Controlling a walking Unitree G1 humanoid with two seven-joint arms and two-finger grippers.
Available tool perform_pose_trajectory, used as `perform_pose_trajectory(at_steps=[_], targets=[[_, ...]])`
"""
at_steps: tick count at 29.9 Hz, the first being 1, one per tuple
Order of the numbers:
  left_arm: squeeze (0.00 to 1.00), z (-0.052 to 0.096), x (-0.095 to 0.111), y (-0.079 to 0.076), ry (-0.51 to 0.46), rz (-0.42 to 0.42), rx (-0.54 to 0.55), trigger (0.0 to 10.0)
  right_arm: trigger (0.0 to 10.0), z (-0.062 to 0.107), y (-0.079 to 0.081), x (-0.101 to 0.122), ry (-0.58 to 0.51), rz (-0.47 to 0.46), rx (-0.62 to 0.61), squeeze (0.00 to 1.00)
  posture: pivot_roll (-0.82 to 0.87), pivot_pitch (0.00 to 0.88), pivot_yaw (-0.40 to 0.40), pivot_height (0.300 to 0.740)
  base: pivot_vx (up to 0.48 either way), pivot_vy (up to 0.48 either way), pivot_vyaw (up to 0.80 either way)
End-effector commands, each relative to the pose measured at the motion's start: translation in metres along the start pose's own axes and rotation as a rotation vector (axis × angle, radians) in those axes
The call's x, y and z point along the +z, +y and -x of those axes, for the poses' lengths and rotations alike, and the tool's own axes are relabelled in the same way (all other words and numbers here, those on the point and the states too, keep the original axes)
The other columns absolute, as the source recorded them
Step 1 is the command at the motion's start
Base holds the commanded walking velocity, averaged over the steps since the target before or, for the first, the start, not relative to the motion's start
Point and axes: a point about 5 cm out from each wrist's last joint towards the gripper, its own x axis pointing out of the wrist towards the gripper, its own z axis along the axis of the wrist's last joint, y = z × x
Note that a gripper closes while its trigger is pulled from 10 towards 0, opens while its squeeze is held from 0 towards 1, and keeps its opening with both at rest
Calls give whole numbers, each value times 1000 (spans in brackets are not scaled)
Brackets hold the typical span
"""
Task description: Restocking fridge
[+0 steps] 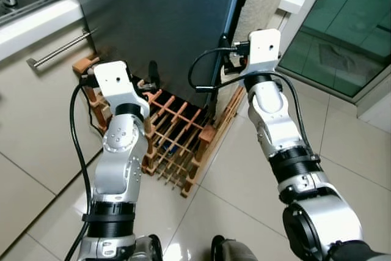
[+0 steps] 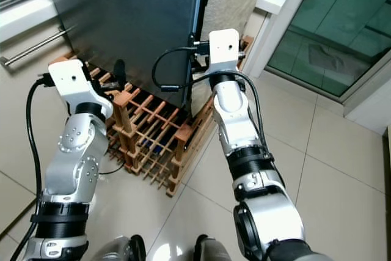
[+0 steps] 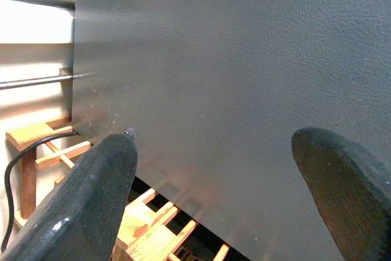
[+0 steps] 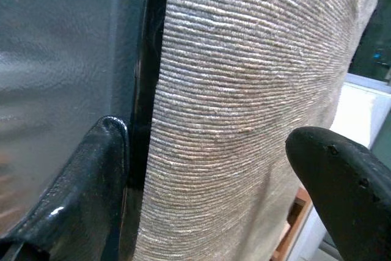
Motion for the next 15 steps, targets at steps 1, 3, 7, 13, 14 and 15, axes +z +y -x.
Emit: perform_pose_trajectory(at_steps=[1,3,7,13,14,15], targets=[[0,1,-2,-1,15,-8,3,10000,10000,-5,-28,5,-9,44,-156,165,-37,150,-106,732,0,0,0],[0,1,-3,1,19,-11,8,10000,10000,-5,-34,7,-33,112,-222,165,-36,154,-108,732,0,0,0],[0,1,-3,1,21,-12,10,10000,10000,-1,-43,6,-38,174,-298,165,-38,156,-109,732,0,0,0],[0,1,-4,1,24,-6,11,10000,10000,15,-78,-13,42,307,-468,165,-47,157,-108,732,0,0,0],[0,1,-4,0,24,-6,10,10000,10000,17,-81,-15,45,319,-481,165,-47,157,-108,732,0,0,0],[0,1,-4,0,23,-6,10,10000,10000,20,-88,-16,47,339,-509,173,-47,157,-108,732,0,0,0]])
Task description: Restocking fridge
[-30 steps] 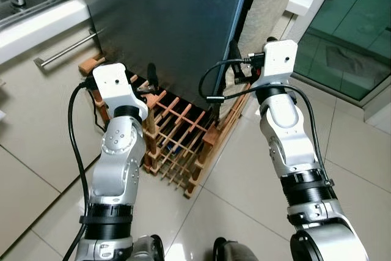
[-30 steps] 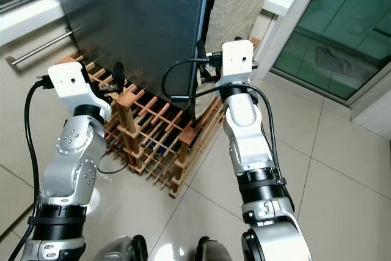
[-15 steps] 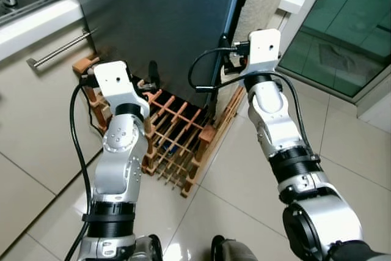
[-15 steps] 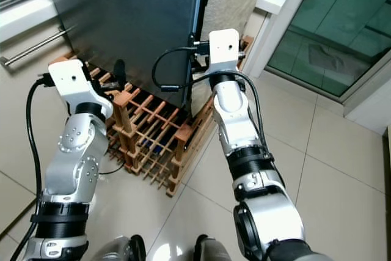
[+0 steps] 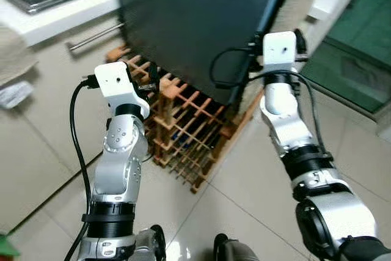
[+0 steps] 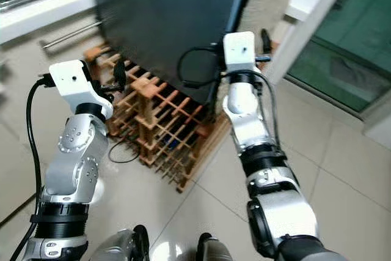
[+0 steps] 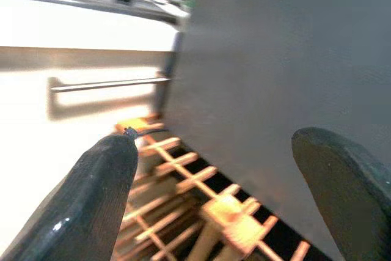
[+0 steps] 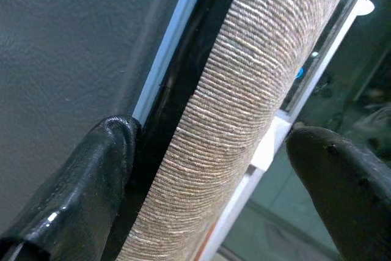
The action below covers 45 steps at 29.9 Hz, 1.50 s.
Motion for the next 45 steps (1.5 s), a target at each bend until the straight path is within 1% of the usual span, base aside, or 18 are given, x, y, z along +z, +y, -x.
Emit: perform_pose_trajectory(at_steps=[1,3,4,6,7,8,10,13,15,18,20,22,26,27,31,35,40,45], targets=[[0,1,-3,-2,17,-3,1,10000,10000,-2,-36,-16,51,41,-160,176,-47,157,-108,732,0,0,0],[0,0,-3,-3,17,-3,0,10000,10000,2,-54,-22,49,76,-218,192,-62,153,-109,732,0,0,0],[0,0,-3,-3,17,-3,0,10000,10000,2,-54,-22,49,76,-218,192,-62,153,-109,732,0,0,0],[0,-1,-3,-3,15,-3,-4,10000,10000,5,-69,-26,46,106,-262,196,-65,151,-109,732,0,0,0],[0,-2,-2,-3,12,-2,-4,10000,10000,11,-91,-34,60,147,-315,200,-65,151,-109,732,0,0,0],[0,-2,-2,-3,12,-2,-4,10000,10000,11,-91,-34,60,147,-315,200,-65,151,-109,732,0,0,0],[0,-3,-2,-3,12,-2,-3,10000,10000,17,-112,-42,75,192,-363,200,-71,149,-109,732,0,0,0],[0,-4,-3,-2,13,-2,-8,10000,10000,31,-150,-57,130,265,-448,204,-88,147,-96,732,0,0,0],[0,-5,-3,-3,15,-4,-15,10000,10000,37,-162,-61,147,287,-468,204,-92,144,-91,732,0,0,0],[0,-7,-3,-5,12,-6,-28,10000,10000,43,-167,-59,144,293,-469,208,-94,141,-87,732,0,0,0],[0,-8,-2,-6,11,-6,-29,10000,10000,44,-167,-58,145,292,-470,208,-94,141,-86,732,0,0,0],[0,-9,-1,-6,8,-6,-32,10000,10000,45,-160,-52,113,219,-443,204,-94,140,-82,732,0,0,0],[0,-8,-2,-9,9,-8,-61,10000,10000,51,-126,-33,29,55,-284,188,-92,140,-79,732,0,0,0],[0,-6,-3,-12,8,-22,-107,10000,10000,57,-109,-24,-6,4,-206,180,-91,140,-77,732,0,0,0],[0,-3,-5,-21,16,-30,-199,10000,10000,65,-84,-16,-16,-70,-88,196,-91,138,-72,732,0,0,-142],[0,-3,-5,-22,10,-30,-210,10000,10000,66,-77,-16,10,-105,-38,200,-91,137,-71,732,0,0,-692],[0,-6,-7,-20,23,-36,-175,10000,10000,66,-67,-16,26,-122,40,212,-90,134,-77,732,0,0,-728],[0,-5,-8,-21,30,-21,-171,10000,10000,68,-64,-15,36,-134,69,212,-89,141,-78,732,0,0,-725]])
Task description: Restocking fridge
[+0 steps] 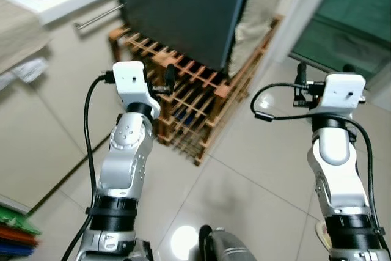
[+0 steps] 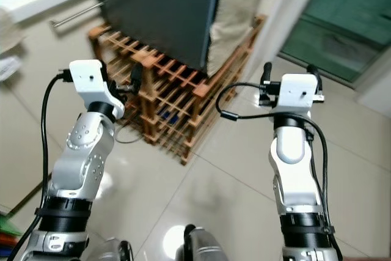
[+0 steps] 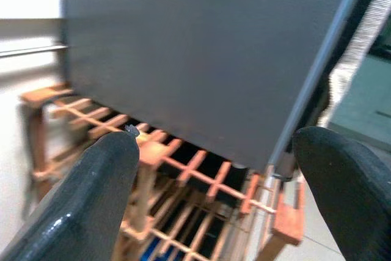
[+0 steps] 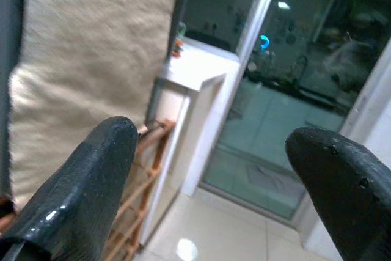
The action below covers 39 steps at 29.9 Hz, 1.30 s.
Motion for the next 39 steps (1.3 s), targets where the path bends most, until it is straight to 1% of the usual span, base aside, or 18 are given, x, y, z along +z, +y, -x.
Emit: perform_pose_trajectory(at_steps=[1,7,9,10,12,16,17,20,21,25,26,28,31,32,33,34,36,39], targets=[[0,0,-2,-3,12,9,0,10000,10000,2,-1,1,6,-10,12,220,-89,141,-78,732,0,0,-725],[0,0,-2,-2,16,-1,0,10000,10000,3,-1,0,18,-19,20,231,-91,151,-77,732,0,0,-728],[0,-2,3,-1,-19,-7,-6,10000,10000,4,-2,1,12,-32,19,251,-91,154,-77,732,0,0,-734],[0,-5,13,-3,-74,-54,-36,10000,10000,5,-3,3,0,-57,17,263,-92,155,-76,732,0,0,-738],[0,-8,23,-8,-120,-102,-76,10000,10000,6,-4,2,3,-79,18,271,-91,155,-75,732,0,0,-738],[0,-11,31,-12,-152,-166,-128,10000,10000,7,-4,0,14,-90,18,278,-89,149,-68,732,0,0,-738],[0,-12,32,-12,-151,-181,-136,10000,10000,7,-4,0,17,-91,17,278,-89,149,-68,732,0,0,-738],[0,-14,30,-10,-139,-164,-133,10000,10000,6,-2,-1,14,-89,18,294,-86,135,-63,732,94,-294,-744],[0,-14,25,-10,-120,-161,-137,10000,10000,6,3,-2,12,-85,45,294,-83,107,-54,732,281,-386,-744],[0,-14,22,-13,-117,-155,-148,10000,10000,3,6,-1,-1,-92,45,278,-81,94,-49,732,304,-368,0],[0,-15,21,-14,-113,-151,-153,10000,10000,2,7,1,-10,-92,40,282,-82,66,-34,732,337,-337,0],[0,-18,18,-16,-98,-144,-160,10000,10000,0,11,5,-41,-83,35,275,-84,54,-26,732,0,0,0],[0,-20,18,-16,-93,-158,-174,10000,10000,0,13,7,-51,-93,34,278,-85,45,-17,732,0,0,0],[0,-21,17,-15,-83,-168,-180,10000,10000,0,14,7,-46,-99,36,278,-86,47,-9,732,0,0,0],[0,-23,11,-10,-30,-169,-180,10000,10000,1,15,4,-28,-113,36,282,-89,49,-5,732,0,0,-800],[0,-23,11,-10,-30,-169,-180,10000,10000,1,15,4,-28,-113,36,282,-89,49,-5,732,0,0,-800],[0,-25,6,-3,7,-139,-160,10000,10000,2,17,3,-19,-115,40,282,-91,52,-3,732,0,0,-788],[0,-26,5,2,17,-124,-135,10000,10000,3,18,2,-17,-117,47,271,-96,60,0,732,0,0,-523]])
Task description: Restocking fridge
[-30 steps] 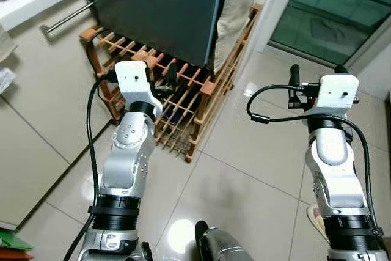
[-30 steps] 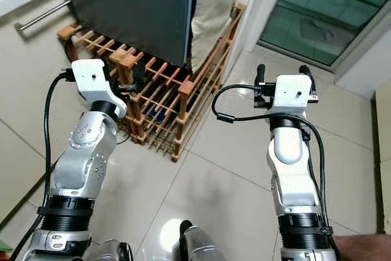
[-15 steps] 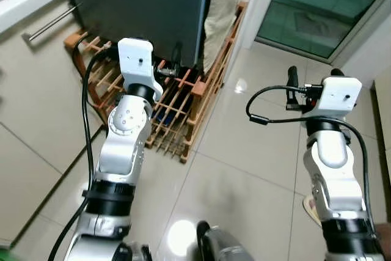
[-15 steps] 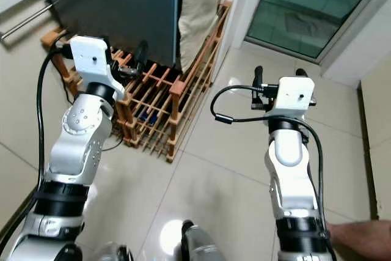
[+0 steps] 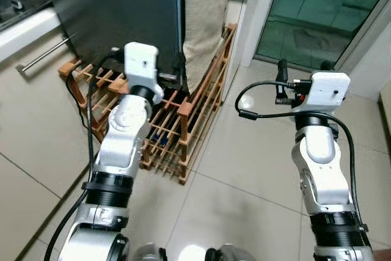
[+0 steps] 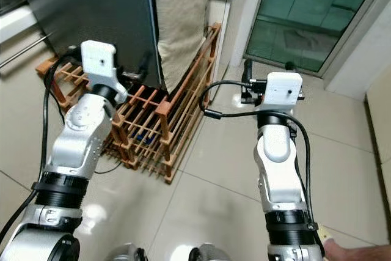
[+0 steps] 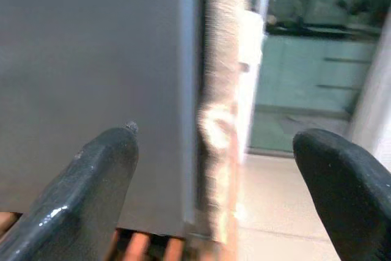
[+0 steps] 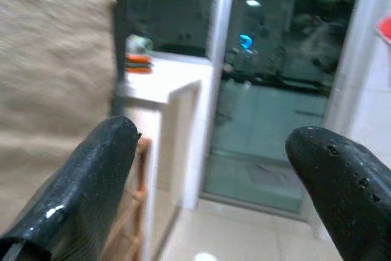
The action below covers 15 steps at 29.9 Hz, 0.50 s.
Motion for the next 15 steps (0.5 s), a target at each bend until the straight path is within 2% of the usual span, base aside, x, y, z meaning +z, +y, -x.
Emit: perform_pose_trajectory(at_steps=[1,4,8,15], targets=[[0,-2,0,-1,6,3,0,10000,10000,2,1,-1,0,-3,5,271,-97,62,-1,732,0,0,0],[0,-2,1,-3,-2,12,7,10000,10000,3,0,-1,9,5,8,271,-101,68,-2,732,0,0,0],[0,-3,1,-4,-3,11,15,10000,10000,3,0,-2,16,10,17,278,-107,77,-2,732,0,0,-787],[0,-2,2,3,-14,46,77,10000,10000,4,-1,0,-3,24,38,271,-112,72,-4,732,0,0,0]])
